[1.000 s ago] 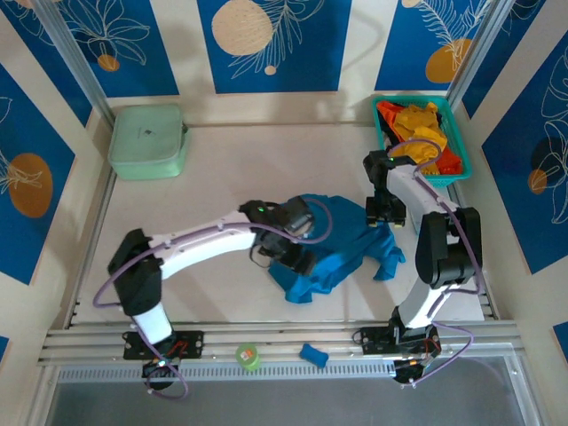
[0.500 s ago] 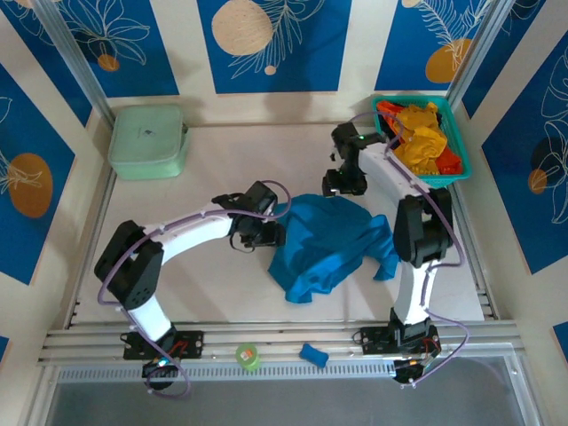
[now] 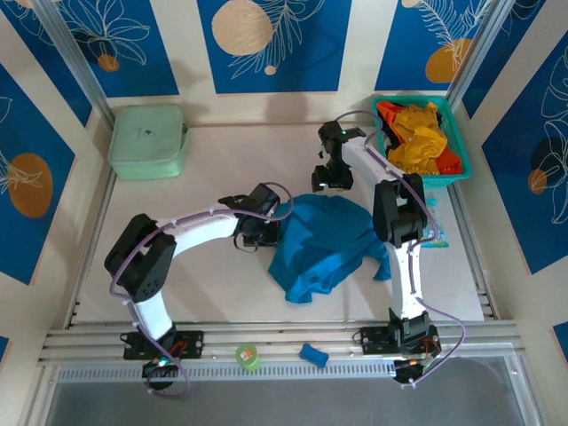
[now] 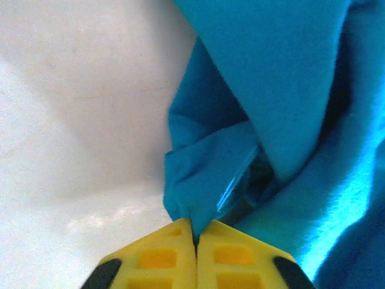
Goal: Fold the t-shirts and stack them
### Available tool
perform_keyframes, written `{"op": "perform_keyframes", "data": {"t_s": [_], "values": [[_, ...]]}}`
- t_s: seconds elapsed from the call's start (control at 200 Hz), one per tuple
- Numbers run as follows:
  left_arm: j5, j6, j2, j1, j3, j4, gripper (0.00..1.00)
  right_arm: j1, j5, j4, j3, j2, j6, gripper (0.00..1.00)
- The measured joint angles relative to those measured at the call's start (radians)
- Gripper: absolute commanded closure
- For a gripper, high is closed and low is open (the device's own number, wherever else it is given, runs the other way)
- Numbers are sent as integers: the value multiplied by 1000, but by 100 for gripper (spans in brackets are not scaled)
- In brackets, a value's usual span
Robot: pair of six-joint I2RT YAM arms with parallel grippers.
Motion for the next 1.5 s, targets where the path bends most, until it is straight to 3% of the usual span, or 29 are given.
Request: {"op": "perform_keyframes", "data": {"t_s": [0.11,0.17,0.295,0.38,0.6,0.775,0.951,1.246,1.496], "values": [[-51,16,0,0,29,-26,100,1,14,-2,29,68,-3,37],[-85,30,0,0,51,-42,100,1,19,-3,29,93,-8,43],[-168,60,-12,3,84,-83,100,0,27,-9,38,106,-11,71],[-223,88,-32,17,105,-122,100,-2,31,-11,37,107,1,100],[-327,173,-93,132,179,-182,100,-23,37,17,-64,19,38,100],[-358,247,-100,219,265,-176,100,-60,38,73,-217,-213,89,100],[-361,301,-100,250,308,-155,100,-74,37,182,-430,-495,138,100],[-343,370,-65,264,333,-122,100,-57,-45,367,-815,-747,175,100],[-232,386,-16,283,335,-43,100,-46,-63,399,-877,-849,190,100]]}}
